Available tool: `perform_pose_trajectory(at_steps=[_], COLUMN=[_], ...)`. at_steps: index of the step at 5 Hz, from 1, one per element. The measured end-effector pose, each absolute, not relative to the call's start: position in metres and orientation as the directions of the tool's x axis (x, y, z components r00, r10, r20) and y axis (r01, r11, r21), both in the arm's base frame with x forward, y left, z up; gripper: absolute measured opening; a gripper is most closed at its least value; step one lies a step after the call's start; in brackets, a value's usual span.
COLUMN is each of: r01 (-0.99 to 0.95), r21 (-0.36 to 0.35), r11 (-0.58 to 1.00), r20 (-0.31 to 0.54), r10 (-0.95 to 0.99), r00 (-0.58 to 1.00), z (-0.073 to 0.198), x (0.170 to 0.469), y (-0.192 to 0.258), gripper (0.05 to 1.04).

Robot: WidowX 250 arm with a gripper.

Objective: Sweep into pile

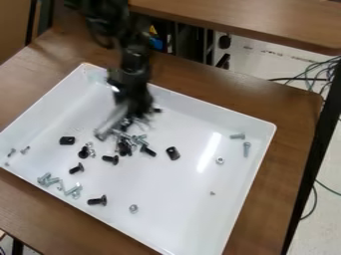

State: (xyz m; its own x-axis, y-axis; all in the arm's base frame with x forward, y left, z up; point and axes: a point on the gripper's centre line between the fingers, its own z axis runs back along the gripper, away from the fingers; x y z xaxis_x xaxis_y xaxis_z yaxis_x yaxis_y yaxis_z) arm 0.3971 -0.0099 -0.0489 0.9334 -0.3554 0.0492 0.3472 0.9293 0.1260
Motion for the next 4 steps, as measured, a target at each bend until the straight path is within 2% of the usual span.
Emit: perform_pose_trajectory(at_steps=[2, 4], r01=[0.575, 0.533], r21=[0.107, 0.095], r11=[0.811, 0.841], r20=[0.088, 0.080], r10=[-0.584, -0.541], r00=[0.807, 0.837], z=[-0.043, -0.035], x=[0.364, 0.345], y=[-0.139, -0.152], gripper=[0.354, 0.354])
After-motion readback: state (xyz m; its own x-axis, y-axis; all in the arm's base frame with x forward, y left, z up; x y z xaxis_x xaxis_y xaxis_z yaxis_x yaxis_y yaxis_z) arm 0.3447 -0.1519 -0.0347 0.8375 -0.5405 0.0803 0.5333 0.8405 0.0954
